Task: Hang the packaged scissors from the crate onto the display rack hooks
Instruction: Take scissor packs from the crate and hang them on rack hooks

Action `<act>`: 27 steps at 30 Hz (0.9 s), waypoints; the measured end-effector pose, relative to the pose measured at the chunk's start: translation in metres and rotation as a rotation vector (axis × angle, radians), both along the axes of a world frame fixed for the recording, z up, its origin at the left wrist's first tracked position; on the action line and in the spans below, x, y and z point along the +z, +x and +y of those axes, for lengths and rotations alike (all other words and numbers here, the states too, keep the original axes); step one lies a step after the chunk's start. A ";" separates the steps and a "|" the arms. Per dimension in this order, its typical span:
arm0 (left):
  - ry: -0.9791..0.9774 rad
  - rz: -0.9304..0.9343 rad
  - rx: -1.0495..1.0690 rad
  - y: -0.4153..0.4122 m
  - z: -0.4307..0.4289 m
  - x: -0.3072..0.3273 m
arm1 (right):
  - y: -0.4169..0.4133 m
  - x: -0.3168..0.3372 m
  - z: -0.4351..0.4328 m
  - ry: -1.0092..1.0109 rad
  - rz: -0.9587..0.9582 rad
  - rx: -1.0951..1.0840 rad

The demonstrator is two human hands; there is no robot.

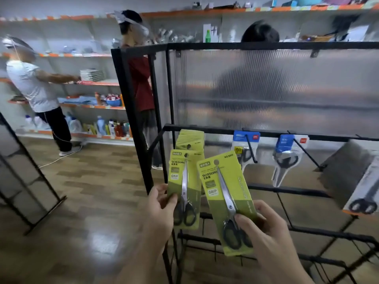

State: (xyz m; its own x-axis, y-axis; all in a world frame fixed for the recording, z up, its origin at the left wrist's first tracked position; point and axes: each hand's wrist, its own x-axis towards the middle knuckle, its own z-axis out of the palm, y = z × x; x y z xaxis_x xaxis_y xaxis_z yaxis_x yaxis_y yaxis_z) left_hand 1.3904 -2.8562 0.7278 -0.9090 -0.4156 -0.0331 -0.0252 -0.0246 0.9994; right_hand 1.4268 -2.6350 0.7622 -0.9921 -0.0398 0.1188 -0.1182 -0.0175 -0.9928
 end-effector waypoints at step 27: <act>-0.104 -0.053 -0.205 -0.078 -0.049 -0.042 | -0.036 -0.015 -0.081 0.158 -0.038 -0.224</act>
